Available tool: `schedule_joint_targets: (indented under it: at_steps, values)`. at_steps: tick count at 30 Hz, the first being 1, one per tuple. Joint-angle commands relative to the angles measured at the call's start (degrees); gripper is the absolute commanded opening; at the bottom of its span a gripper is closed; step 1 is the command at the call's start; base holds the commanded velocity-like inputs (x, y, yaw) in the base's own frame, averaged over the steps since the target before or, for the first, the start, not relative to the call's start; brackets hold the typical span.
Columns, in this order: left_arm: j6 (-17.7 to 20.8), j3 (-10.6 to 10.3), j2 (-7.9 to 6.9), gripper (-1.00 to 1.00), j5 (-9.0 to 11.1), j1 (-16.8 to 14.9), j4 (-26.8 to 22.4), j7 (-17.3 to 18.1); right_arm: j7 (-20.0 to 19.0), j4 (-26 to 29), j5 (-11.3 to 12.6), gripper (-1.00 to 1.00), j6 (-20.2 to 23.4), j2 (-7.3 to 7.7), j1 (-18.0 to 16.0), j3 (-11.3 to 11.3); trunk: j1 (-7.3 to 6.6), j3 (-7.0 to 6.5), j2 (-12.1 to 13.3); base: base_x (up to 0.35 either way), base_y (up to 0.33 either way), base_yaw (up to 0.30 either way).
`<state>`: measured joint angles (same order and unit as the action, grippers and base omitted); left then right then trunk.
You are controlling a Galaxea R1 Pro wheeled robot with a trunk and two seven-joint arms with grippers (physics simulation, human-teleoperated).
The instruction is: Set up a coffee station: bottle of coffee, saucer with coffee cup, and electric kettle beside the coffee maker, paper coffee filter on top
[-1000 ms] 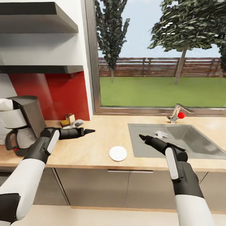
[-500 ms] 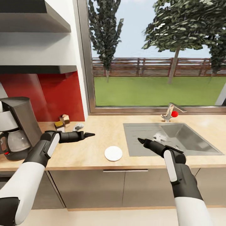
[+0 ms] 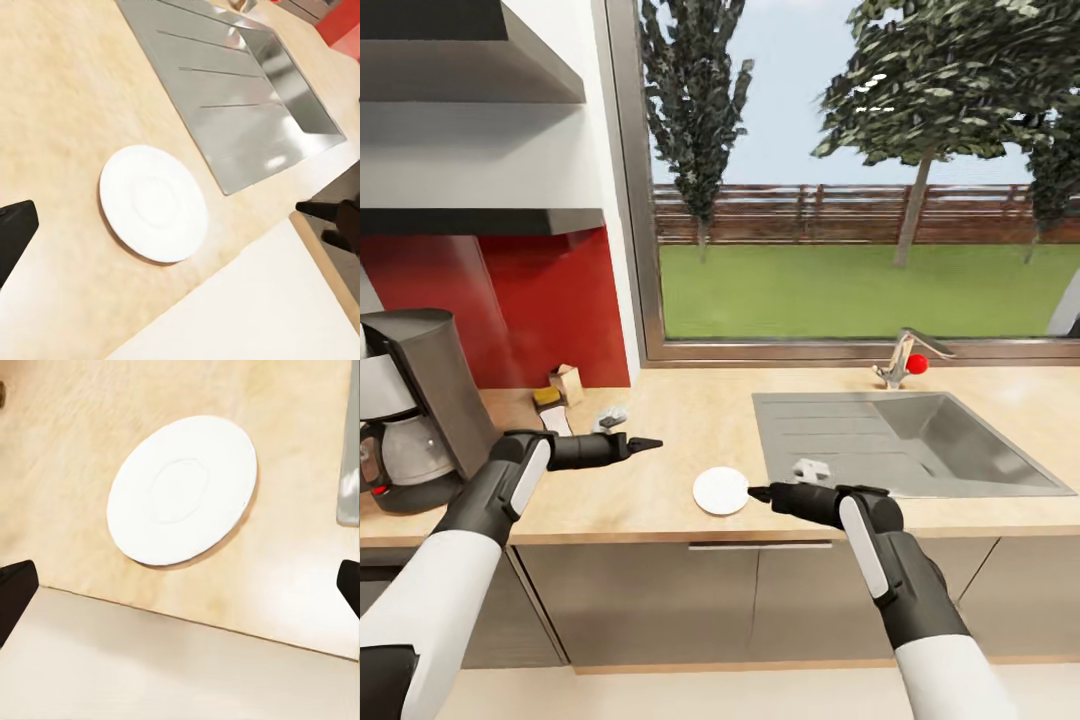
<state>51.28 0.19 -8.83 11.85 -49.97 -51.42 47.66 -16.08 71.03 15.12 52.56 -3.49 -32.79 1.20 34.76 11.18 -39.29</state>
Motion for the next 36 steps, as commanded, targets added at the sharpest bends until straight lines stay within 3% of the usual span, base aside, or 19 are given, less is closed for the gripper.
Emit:
schedule_joint_targets:
  at_steps: [1, 11, 20, 36]
  values:
    - [0.2, 0.0, 0.01, 1.0, 0.0, 0.0, 0.0, 0.2, -1.0, -0.1, -0.3, 1.0, 0.3, -0.02, 0.1, 0.3, 0.03, 0.09, -0.1, 0.192, 0.0, 0.0]
    - [0.2, 0.0, 0.04, 1.0, 0.0, 0.0, 0.1, 0.2, -2.1, -6.5, -0.4, 1.0, 0.3, -0.02, 0.3, 0.8, 0.03, 0.09, -0.1, 0.231, 0.0, 0.0]
    - [0.2, 0.0, 0.07, 1.0, 0.1, 0.3, 0.2, 0.1, -2.1, -7.1, -0.4, 1.0, 0.3, -0.02, 0.4, 0.8, 0.03, 0.09, -0.1, 0.023, 0.0, 0.0]
    - [0.2, 0.1, 0.22, 1.0, 0.2, 3.6, 0.3, 0.1, -2.1, -7.3, -0.4, 1.0, 0.4, -0.02, 0.4, 0.8, 0.03, 0.09, -0.1, 0.129, 0.0, 0.0]
